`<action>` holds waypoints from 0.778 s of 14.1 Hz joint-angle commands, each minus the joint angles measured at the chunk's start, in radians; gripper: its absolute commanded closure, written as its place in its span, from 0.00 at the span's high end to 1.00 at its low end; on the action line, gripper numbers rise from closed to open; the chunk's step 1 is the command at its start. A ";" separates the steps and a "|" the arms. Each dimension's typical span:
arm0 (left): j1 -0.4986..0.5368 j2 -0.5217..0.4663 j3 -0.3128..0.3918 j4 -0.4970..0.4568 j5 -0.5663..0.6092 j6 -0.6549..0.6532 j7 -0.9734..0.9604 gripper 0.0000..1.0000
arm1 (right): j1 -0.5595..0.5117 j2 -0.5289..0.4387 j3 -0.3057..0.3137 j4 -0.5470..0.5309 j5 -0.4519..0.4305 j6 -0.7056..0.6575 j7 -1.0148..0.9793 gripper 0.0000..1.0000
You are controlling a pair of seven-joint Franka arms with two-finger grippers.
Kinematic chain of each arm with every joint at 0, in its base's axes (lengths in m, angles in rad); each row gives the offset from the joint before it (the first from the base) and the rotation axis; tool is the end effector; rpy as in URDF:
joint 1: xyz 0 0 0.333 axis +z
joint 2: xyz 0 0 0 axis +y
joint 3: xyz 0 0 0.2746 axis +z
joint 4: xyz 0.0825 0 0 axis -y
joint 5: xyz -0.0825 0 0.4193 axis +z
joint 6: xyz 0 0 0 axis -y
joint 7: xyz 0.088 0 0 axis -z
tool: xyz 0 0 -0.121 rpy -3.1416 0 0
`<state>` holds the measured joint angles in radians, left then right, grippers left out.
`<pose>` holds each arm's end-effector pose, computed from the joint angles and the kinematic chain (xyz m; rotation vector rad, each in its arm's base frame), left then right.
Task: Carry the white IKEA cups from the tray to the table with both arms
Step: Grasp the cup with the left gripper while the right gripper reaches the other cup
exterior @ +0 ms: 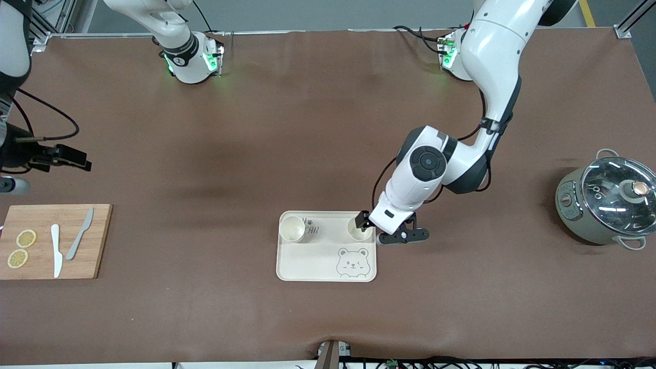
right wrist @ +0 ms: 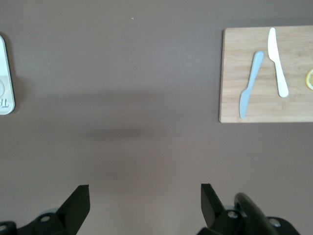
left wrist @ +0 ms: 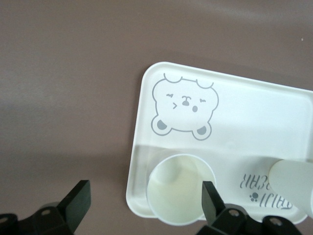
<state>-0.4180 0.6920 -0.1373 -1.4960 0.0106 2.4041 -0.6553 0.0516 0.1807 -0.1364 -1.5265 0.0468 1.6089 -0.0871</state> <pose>0.6366 -0.3790 0.2209 2.9393 0.1972 0.2066 0.6312 -0.0430 0.4850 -3.1078 0.0011 0.1467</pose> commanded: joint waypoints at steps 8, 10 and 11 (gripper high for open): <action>-0.030 0.080 0.016 0.034 -0.011 0.026 0.002 0.72 | 0.025 0.164 0.001 0.020 0.019 0.198 0.001 1.00; -0.039 0.081 0.016 0.034 -0.011 0.026 0.002 0.61 | 0.040 0.195 0.001 0.020 0.031 0.247 0.001 1.00; -0.041 0.080 0.016 0.034 -0.011 0.026 0.003 0.52 | 0.042 0.210 0.001 0.020 0.045 0.265 0.001 1.00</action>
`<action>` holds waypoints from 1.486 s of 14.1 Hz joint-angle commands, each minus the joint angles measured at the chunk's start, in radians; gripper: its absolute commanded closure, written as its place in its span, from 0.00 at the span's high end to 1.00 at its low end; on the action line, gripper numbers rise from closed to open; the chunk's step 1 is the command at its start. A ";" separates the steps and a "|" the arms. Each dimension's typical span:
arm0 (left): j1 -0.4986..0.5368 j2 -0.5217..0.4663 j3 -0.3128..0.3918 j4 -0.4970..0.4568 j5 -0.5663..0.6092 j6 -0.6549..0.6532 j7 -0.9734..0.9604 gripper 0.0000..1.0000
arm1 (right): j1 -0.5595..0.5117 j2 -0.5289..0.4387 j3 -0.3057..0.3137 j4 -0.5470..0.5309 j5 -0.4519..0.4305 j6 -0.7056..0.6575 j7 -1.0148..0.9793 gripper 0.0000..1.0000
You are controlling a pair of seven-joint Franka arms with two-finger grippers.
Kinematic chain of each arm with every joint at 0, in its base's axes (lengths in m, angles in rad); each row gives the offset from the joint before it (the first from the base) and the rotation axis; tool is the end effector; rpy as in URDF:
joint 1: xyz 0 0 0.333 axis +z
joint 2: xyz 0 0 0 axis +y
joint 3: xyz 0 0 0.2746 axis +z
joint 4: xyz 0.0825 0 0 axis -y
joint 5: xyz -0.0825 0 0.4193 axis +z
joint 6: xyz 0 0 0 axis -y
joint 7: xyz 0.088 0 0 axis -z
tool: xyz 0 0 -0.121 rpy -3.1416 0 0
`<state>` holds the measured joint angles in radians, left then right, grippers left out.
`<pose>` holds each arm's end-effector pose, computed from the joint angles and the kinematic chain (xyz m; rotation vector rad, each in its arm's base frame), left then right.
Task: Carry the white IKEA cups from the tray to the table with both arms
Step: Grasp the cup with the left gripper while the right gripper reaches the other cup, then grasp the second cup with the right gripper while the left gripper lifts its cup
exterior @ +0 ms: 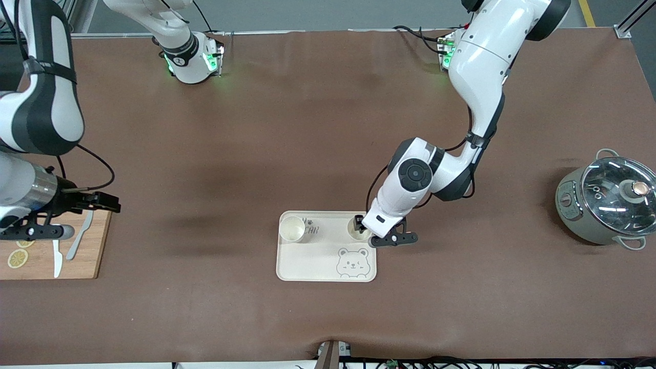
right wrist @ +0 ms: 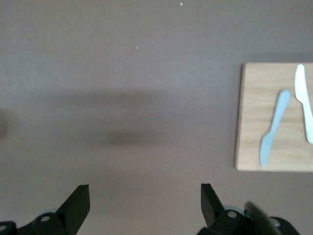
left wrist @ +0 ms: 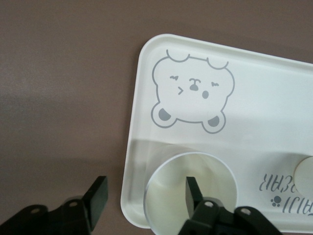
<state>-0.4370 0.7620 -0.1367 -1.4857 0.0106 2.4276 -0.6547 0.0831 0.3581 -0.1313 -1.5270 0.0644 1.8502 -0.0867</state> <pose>0.6259 -0.3889 0.1772 2.9572 0.1774 0.1554 0.6812 -0.0188 0.3879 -3.1233 -0.0426 0.0477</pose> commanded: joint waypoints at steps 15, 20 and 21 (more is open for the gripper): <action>0.029 -0.084 0.029 0.056 0.022 -0.031 0.041 0.00 | 0.306 0.226 -0.004 0.015 0.207 0.210 0.500 1.00; 0.144 -0.199 0.025 0.047 0.019 -0.189 0.179 0.00 | 0.409 0.286 -0.004 0.019 0.207 0.334 0.688 1.00; 0.171 -0.210 0.023 0.047 0.019 -0.228 0.214 0.00 | 0.426 0.294 -0.004 0.019 0.207 0.359 0.708 1.00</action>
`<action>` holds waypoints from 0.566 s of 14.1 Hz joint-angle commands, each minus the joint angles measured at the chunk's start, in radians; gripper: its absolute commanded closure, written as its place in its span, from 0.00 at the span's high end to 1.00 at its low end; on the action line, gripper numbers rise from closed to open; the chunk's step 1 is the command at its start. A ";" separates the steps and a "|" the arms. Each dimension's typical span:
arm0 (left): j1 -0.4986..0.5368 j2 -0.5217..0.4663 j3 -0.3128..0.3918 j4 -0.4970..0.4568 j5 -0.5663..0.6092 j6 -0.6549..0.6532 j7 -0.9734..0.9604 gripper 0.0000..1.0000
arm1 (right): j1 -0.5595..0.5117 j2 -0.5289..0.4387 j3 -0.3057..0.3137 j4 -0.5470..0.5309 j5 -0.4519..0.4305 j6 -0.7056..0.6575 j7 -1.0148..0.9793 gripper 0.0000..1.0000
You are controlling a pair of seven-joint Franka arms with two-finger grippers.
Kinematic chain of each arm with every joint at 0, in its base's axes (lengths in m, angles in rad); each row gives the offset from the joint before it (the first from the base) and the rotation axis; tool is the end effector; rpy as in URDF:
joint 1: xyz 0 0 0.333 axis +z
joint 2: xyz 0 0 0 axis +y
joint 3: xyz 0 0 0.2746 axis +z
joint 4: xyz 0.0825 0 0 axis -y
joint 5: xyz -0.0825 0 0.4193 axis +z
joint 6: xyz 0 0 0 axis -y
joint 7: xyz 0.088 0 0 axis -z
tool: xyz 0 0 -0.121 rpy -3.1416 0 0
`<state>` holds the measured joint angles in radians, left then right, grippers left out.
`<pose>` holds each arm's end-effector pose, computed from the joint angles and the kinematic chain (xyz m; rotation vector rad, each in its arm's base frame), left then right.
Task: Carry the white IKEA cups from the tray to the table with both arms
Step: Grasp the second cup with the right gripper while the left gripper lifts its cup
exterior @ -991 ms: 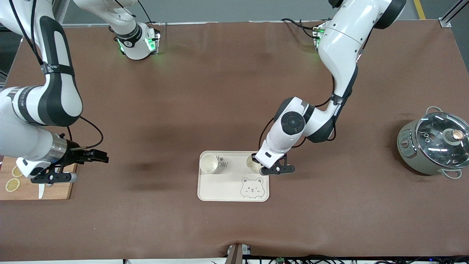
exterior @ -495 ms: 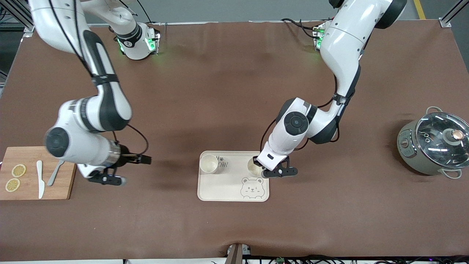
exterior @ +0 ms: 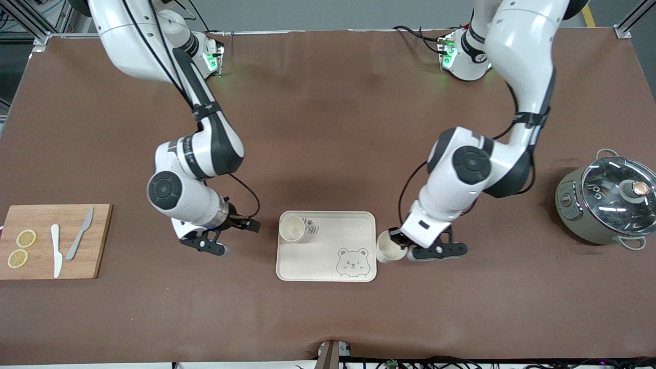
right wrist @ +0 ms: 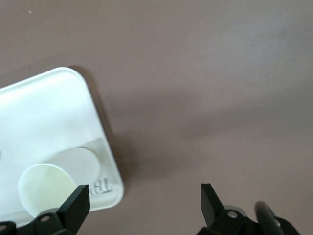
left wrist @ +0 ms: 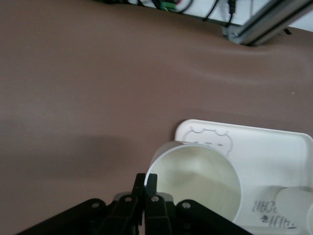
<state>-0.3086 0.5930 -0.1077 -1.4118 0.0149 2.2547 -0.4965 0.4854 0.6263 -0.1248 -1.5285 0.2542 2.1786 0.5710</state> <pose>0.6933 -0.2918 0.3197 2.9704 0.1459 0.3103 0.6613 0.2724 0.2292 -2.9636 0.4907 0.0518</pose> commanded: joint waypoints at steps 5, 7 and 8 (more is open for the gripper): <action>0.179 -0.052 -0.006 -0.052 0.014 -0.130 0.225 0.00 | 0.070 0.062 -0.010 0.027 0.014 0.052 0.127 0.96; 0.222 -0.050 -0.006 -0.081 0.014 -0.130 0.263 0.00 | 0.096 0.075 -0.010 0.027 0.014 0.076 0.154 0.89; 0.249 -0.052 -0.006 -0.097 0.016 -0.130 0.269 0.00 | 0.101 0.079 -0.010 0.027 0.013 0.082 0.177 0.89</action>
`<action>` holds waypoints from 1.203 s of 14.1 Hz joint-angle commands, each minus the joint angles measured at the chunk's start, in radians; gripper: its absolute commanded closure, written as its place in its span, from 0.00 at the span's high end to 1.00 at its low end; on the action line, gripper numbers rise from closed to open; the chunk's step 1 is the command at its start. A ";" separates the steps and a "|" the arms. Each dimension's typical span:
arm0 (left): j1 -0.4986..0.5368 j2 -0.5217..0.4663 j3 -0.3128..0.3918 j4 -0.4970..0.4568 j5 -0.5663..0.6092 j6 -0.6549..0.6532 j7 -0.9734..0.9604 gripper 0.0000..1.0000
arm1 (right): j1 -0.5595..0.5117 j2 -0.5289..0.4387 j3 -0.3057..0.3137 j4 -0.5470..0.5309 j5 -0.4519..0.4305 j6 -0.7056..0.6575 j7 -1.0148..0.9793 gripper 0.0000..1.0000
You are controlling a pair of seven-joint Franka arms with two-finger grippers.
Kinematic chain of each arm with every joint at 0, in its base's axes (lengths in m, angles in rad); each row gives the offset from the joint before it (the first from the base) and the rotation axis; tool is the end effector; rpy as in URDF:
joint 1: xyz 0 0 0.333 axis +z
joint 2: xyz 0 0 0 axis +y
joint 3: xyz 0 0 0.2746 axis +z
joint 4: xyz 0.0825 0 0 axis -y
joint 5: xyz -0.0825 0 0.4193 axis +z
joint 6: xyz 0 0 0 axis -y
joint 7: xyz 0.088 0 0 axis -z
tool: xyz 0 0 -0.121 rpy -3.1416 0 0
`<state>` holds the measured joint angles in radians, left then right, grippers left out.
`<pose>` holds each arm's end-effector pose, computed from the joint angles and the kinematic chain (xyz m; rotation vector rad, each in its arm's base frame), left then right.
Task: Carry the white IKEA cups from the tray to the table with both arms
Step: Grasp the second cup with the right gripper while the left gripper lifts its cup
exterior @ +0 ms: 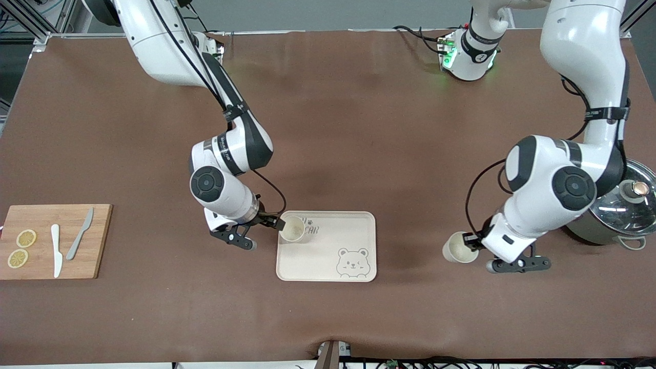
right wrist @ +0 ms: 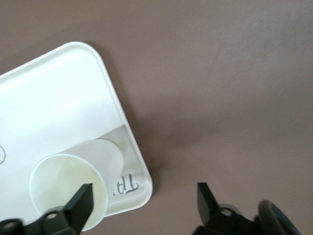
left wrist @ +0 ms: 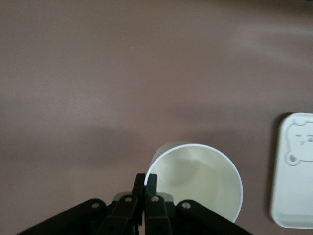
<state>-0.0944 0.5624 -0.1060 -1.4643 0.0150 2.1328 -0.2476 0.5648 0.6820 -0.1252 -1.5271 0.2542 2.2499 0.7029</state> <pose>0.7169 -0.1345 0.3016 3.0711 0.0909 0.1492 0.6407 0.3223 0.1967 -2.9546 0.5819 0.0388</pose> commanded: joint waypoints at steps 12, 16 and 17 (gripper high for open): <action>0.111 0.024 -0.006 -0.192 0.014 0.140 0.031 0.00 | 0.060 0.073 -0.010 0.068 0.013 0.043 0.125 0.27; 0.140 0.048 -0.006 -0.194 0.016 0.151 0.033 0.00 | 0.063 0.074 -0.010 0.068 0.014 0.051 0.127 0.00; 0.140 0.048 -0.006 -0.199 0.014 0.153 0.034 0.00 | 0.063 0.073 -0.010 0.073 0.014 0.050 0.124 0.00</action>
<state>0.0277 0.6176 -0.1051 -1.6510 0.0150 2.2719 -0.2165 0.6190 0.7424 -0.1262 -1.4837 0.2542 2.3030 0.8147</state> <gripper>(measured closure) 0.974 0.965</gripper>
